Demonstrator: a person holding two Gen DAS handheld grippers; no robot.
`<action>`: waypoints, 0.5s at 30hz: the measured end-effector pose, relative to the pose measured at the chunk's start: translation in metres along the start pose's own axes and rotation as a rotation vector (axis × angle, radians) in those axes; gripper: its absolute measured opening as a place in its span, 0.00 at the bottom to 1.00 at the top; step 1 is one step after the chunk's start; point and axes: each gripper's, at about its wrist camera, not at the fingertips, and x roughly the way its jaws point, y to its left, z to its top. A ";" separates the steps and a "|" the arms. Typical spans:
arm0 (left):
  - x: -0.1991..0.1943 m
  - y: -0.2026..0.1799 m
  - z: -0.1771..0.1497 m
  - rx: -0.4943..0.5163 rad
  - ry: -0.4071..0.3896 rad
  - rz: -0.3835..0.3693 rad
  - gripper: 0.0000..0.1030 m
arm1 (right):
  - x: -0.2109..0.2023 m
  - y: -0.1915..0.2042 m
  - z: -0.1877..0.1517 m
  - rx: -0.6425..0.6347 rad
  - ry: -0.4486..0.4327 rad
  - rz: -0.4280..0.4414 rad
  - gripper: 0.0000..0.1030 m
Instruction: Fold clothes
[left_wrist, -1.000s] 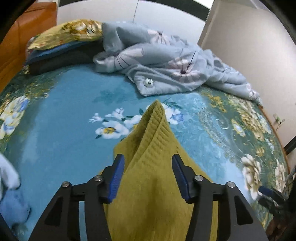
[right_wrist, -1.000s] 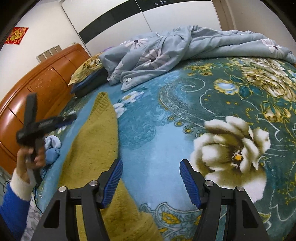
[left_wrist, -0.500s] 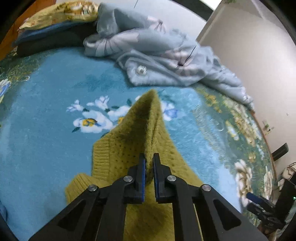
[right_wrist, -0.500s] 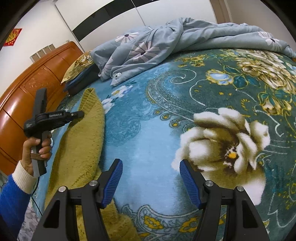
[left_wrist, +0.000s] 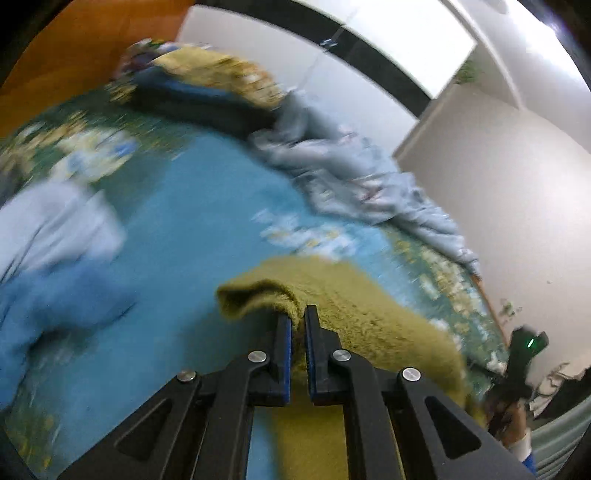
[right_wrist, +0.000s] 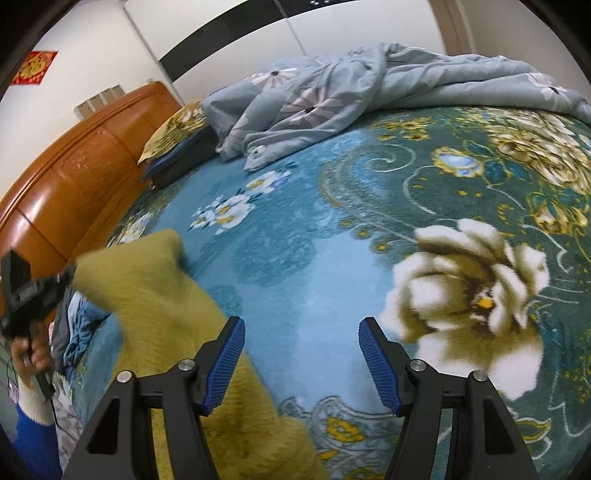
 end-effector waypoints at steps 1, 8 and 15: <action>-0.002 0.013 -0.011 -0.031 0.015 0.014 0.06 | 0.003 0.005 0.001 -0.010 0.005 0.004 0.66; 0.004 0.057 -0.065 -0.148 0.069 0.039 0.06 | 0.025 0.043 0.008 -0.079 0.045 0.037 0.66; 0.015 0.051 -0.064 -0.117 0.070 0.023 0.07 | 0.057 0.089 0.033 -0.224 0.144 0.073 0.66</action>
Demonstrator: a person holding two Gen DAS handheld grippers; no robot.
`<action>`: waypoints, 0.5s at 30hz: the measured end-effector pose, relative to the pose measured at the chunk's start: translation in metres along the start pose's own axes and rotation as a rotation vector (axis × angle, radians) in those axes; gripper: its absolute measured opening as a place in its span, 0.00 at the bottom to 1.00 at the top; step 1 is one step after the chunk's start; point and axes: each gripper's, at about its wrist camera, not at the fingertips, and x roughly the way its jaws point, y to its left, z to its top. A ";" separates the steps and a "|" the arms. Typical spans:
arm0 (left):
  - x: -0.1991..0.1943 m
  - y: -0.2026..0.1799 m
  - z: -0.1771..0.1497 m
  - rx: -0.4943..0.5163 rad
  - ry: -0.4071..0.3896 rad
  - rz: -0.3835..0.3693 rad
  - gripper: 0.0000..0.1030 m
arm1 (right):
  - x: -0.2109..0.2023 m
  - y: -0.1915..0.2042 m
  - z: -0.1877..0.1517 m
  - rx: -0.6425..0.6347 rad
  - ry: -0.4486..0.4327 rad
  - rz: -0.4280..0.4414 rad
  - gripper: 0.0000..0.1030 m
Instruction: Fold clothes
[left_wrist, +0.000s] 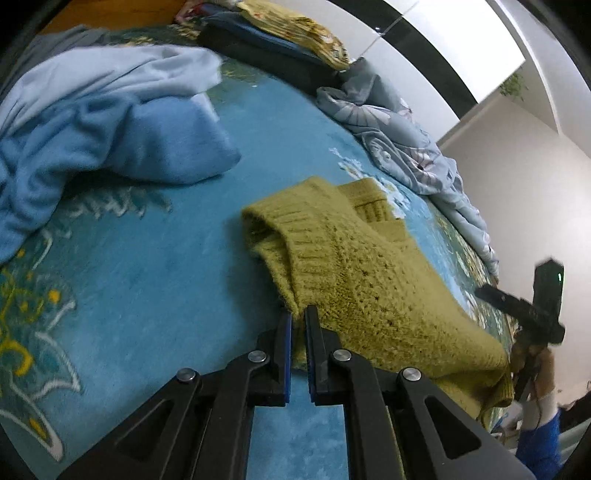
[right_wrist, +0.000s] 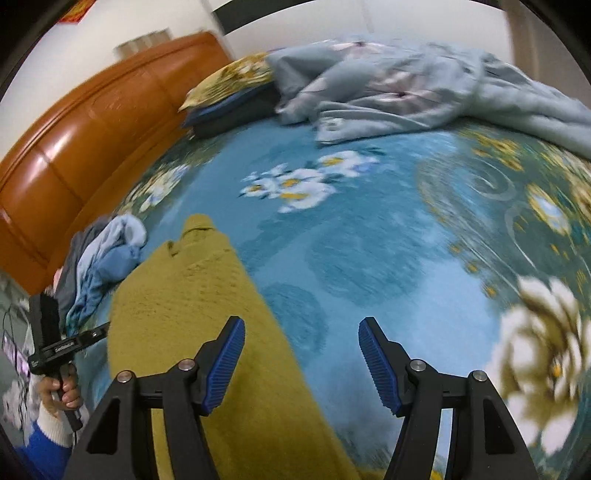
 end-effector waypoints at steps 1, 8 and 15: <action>0.001 0.000 0.002 -0.005 0.001 -0.007 0.07 | 0.007 0.004 0.005 -0.017 0.023 0.013 0.66; 0.008 0.013 0.005 -0.075 0.023 -0.052 0.28 | 0.068 0.021 0.018 -0.076 0.220 0.070 0.66; 0.011 0.023 0.008 -0.153 0.033 -0.102 0.45 | 0.085 0.025 0.017 -0.045 0.249 0.108 0.46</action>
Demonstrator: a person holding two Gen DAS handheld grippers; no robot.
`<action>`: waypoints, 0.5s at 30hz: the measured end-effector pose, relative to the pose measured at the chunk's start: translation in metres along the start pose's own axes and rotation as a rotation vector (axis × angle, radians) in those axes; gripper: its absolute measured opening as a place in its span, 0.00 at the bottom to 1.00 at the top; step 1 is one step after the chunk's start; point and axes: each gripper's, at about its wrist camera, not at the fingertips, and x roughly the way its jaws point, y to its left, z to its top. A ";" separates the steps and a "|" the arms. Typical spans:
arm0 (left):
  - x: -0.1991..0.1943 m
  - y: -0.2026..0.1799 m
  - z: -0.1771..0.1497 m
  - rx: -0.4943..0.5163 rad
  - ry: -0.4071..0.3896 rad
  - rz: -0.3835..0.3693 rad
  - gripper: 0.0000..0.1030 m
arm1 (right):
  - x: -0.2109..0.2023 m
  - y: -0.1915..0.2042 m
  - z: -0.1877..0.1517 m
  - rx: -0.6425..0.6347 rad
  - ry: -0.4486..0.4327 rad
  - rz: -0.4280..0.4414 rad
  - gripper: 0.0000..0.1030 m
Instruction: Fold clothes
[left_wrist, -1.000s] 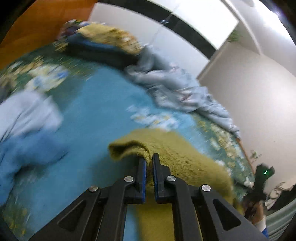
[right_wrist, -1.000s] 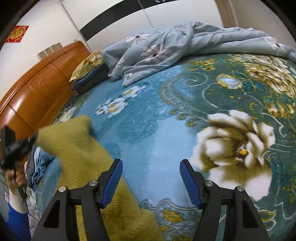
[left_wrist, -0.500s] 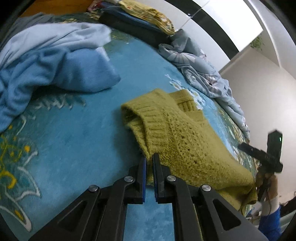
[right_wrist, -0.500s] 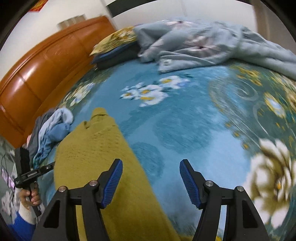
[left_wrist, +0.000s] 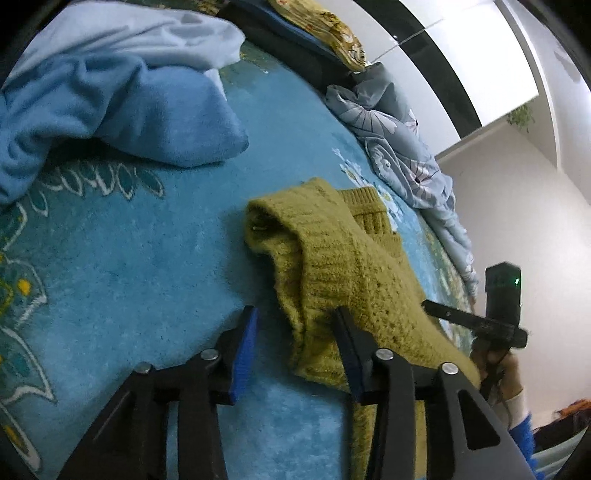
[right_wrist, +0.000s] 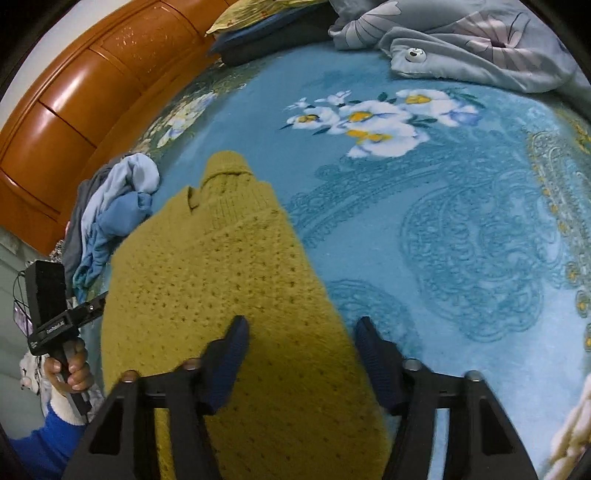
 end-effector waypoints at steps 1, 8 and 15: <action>0.001 -0.001 0.001 -0.005 0.000 -0.001 0.47 | -0.002 0.000 0.000 0.008 -0.007 -0.003 0.31; -0.001 -0.030 0.004 0.064 -0.045 0.037 0.11 | -0.033 -0.001 -0.011 0.068 -0.112 0.067 0.14; -0.007 -0.109 0.020 0.223 -0.104 -0.027 0.07 | -0.117 -0.011 -0.026 0.106 -0.330 0.032 0.13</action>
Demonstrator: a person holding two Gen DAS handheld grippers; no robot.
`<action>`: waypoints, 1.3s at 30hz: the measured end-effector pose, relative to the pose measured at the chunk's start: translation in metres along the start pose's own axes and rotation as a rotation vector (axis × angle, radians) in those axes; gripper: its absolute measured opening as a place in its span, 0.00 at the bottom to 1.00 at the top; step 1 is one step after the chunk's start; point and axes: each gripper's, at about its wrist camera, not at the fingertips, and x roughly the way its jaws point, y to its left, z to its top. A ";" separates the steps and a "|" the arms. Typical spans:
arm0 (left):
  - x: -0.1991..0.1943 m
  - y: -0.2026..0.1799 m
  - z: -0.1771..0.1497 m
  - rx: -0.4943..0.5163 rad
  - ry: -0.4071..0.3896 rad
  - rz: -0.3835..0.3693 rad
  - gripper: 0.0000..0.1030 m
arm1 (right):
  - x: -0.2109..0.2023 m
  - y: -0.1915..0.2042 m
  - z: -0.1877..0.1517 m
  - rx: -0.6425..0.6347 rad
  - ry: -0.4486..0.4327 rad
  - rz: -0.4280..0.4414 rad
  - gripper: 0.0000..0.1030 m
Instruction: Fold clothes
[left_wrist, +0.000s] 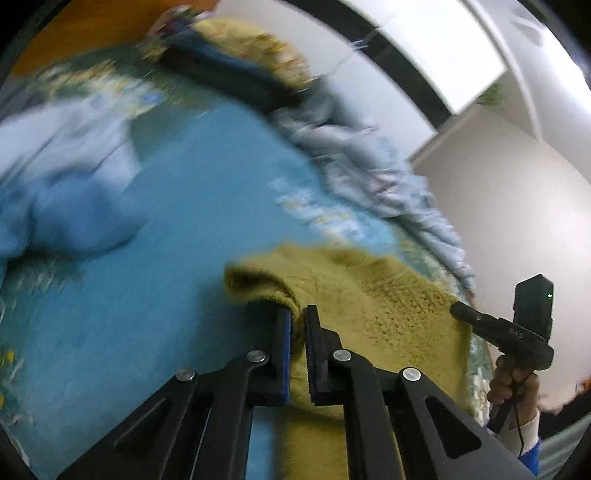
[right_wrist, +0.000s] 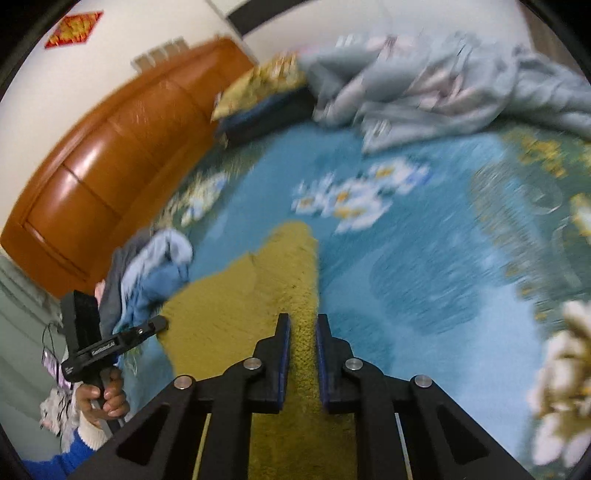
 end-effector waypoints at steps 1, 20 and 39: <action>0.003 -0.016 0.006 0.032 -0.004 -0.019 0.07 | -0.016 -0.003 0.004 -0.002 -0.036 -0.023 0.13; 0.146 -0.089 0.075 0.065 0.047 0.091 0.07 | -0.124 -0.106 0.036 0.106 -0.190 -0.338 0.01; 0.201 -0.070 0.062 0.143 0.238 0.181 0.65 | -0.069 -0.170 -0.030 0.300 -0.130 -0.238 0.51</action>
